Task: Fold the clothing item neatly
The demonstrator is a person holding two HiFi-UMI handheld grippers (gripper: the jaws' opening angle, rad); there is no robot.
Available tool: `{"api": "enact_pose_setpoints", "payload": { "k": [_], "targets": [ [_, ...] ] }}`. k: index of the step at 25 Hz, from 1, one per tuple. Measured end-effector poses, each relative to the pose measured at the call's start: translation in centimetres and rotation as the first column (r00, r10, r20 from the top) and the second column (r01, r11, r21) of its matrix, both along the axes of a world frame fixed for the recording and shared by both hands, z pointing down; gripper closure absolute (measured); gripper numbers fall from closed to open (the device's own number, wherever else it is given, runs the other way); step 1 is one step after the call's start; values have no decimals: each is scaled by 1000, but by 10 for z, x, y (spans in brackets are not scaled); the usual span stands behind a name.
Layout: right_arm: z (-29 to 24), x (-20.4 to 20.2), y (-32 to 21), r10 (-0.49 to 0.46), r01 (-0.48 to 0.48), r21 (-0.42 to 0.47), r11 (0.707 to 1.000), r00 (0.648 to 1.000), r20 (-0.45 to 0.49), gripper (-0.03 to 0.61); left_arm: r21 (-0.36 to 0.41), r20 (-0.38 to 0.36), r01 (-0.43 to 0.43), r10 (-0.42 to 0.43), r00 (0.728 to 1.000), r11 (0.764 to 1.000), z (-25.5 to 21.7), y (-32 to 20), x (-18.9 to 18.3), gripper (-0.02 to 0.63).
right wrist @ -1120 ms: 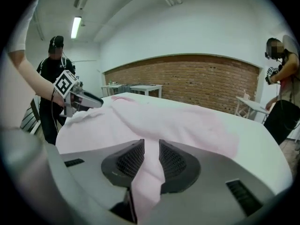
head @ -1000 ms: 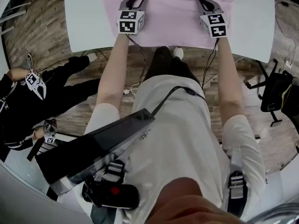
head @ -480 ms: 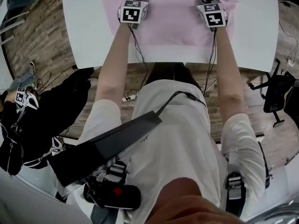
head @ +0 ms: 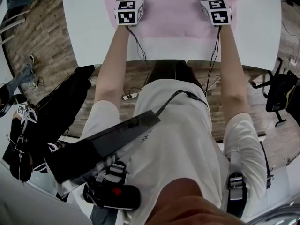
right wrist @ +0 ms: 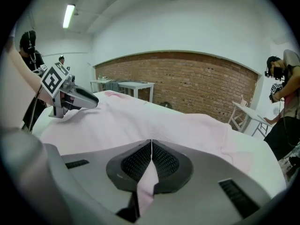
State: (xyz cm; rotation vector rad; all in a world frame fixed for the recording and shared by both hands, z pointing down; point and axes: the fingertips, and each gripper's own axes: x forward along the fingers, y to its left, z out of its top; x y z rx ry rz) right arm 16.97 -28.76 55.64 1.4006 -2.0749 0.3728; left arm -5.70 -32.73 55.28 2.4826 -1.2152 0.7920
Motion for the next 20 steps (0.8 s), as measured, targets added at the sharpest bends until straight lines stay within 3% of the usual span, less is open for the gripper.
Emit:
{"api": "enact_pose_setpoints", "payload": {
  "k": [3,8,13,17,20],
  "targets": [
    [-22,2,36,-5,4,35,999,999,32,574,3,9,27,-27,1000,1000,-13,34,-37,483],
    [-23,32,110,31,-34,28,999,995,90,574,-62,53,153,-150,987,986,-7,100,-116,483],
    [-1,93,182,139,-137,-34,990,988,72,574,-160,122,272,-254,959,949,20,155,-163,482],
    [5,115,210,212,-207,-61,976,974,84,530,-227,97,340,-327,940,913,34,160,-186,459],
    [10,122,207,243,-237,-69,969,966,85,490,-241,78,352,-344,936,904,34,137,-191,459]
  ]
}}
